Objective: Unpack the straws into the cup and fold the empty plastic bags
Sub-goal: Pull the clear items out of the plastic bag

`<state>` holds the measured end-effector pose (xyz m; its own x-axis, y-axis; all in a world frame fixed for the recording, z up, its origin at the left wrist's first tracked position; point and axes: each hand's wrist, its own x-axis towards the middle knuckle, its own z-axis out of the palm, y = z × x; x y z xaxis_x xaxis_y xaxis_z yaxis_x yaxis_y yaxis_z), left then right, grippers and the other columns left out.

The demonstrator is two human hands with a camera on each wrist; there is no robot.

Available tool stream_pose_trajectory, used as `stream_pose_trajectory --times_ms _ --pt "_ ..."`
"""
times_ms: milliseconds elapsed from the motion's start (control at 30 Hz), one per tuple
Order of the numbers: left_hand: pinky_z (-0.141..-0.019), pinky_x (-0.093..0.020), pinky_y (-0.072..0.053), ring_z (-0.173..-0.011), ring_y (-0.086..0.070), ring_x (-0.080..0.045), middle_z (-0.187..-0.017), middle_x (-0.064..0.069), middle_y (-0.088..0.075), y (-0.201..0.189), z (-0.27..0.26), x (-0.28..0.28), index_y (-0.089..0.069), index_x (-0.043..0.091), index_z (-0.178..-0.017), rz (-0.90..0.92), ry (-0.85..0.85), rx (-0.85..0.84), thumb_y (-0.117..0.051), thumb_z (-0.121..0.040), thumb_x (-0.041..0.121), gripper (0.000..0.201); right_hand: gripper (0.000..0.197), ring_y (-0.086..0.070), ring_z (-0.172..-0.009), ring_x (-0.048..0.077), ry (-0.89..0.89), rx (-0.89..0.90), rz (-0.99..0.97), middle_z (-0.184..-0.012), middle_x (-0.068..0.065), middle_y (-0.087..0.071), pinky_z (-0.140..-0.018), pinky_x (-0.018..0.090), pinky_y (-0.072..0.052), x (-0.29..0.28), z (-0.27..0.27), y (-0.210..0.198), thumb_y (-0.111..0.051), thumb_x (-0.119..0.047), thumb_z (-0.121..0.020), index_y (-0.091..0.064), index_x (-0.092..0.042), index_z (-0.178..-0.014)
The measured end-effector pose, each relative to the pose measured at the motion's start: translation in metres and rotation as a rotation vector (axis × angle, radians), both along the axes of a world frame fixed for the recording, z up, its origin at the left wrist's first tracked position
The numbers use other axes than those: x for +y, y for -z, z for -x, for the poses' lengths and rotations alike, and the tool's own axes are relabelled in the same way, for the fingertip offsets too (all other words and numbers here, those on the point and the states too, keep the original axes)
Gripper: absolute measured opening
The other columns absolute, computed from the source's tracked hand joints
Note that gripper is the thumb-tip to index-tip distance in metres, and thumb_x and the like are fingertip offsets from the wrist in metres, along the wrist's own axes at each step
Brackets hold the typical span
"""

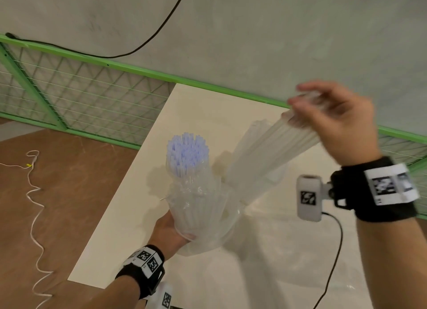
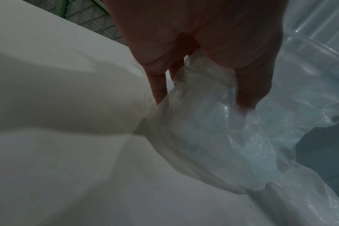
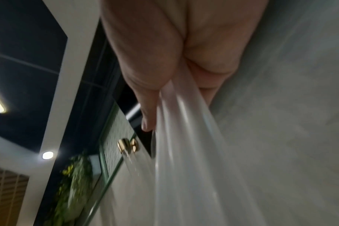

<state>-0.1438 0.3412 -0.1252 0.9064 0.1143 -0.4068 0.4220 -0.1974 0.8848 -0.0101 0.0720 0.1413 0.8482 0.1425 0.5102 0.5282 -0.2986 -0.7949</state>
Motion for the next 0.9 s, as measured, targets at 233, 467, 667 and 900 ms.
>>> stream_pose_trajectory --times_ms 233,467,667,900 --pt "-0.075 -0.016 -0.049 -0.092 -0.065 -0.003 -0.095 0.010 -0.071 -0.001 -0.002 -0.001 -0.060 0.031 -0.112 -0.029 0.007 0.025 -0.089 -0.046 0.028 0.072 0.028 -0.072 -0.084 0.031 0.094 -0.123 0.032 -0.095 0.011 -0.073 -0.078 0.044 -0.059 -0.041 -0.038 -0.039 -0.073 -0.024 -0.089 -0.066 -0.016 -0.114" --pt "-0.068 -0.009 -0.046 -0.091 -0.065 0.000 -0.090 0.012 -0.071 0.000 -0.002 -0.001 -0.058 0.036 -0.104 -0.049 0.013 0.002 -0.091 -0.058 0.014 0.060 0.019 -0.063 -0.076 0.001 0.062 0.080 0.470 -0.099 -0.003 -0.072 -0.086 0.022 -0.053 -0.027 -0.070 0.054 -0.071 -0.020 -0.089 -0.068 -0.026 -0.106" --pt "-0.080 -0.022 -0.053 -0.089 -0.067 0.000 -0.087 0.020 -0.073 0.003 -0.001 0.000 -0.060 0.041 -0.099 -0.009 -0.013 -0.017 -0.084 -0.036 0.040 0.068 0.046 -0.023 -0.147 0.016 -0.030 0.080 1.003 -0.152 -0.011 -0.041 -0.117 0.036 -0.019 -0.024 -0.067 0.113 -0.042 -0.044 -0.102 -0.040 -0.031 -0.146" --pt "-0.080 -0.023 -0.053 -0.092 -0.068 -0.003 -0.092 0.010 -0.074 -0.006 0.000 0.000 -0.061 0.040 -0.102 0.023 -0.009 -0.023 -0.082 -0.038 0.037 0.068 0.073 0.003 -0.151 0.016 0.002 0.015 1.267 -0.161 -0.017 -0.016 -0.116 0.053 -0.005 -0.025 -0.062 0.119 -0.019 -0.074 -0.089 -0.020 -0.038 -0.152"
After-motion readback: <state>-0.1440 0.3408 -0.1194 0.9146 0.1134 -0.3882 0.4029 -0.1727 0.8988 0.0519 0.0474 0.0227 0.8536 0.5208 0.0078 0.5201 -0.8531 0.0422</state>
